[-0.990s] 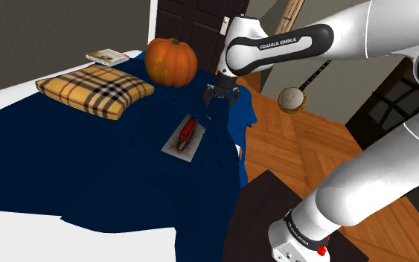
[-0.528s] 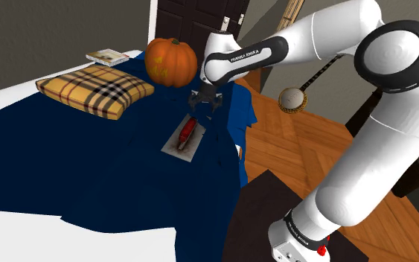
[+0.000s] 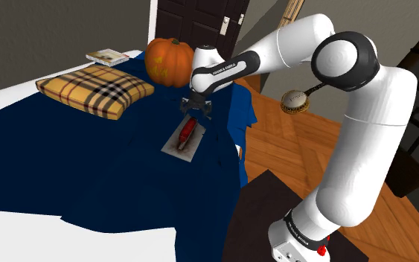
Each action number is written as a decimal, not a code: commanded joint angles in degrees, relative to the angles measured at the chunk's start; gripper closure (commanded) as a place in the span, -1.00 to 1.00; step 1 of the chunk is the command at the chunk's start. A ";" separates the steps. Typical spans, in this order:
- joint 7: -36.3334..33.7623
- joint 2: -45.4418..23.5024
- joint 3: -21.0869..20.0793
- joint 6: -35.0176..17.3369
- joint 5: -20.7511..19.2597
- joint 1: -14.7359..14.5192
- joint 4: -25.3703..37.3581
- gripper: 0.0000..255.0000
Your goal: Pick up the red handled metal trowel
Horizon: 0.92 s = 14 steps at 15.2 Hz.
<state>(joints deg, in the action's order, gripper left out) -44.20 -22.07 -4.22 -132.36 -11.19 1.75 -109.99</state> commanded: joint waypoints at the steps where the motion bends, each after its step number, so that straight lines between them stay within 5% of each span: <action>1: -0.53 -1.25 0.12 -1.25 -0.32 -0.19 -0.01 -1.00; 6: -1.03 -3.03 0.35 -3.36 -0.78 -0.31 -0.37 -1.00; 7: -0.97 -3.07 0.36 -3.32 -0.77 -0.28 -0.29 1.00; 14: -0.96 -3.14 0.35 -3.21 -0.76 -0.29 -0.12 1.00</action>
<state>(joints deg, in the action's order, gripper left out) -45.16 -25.12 -3.87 -135.57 -11.94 1.47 -110.08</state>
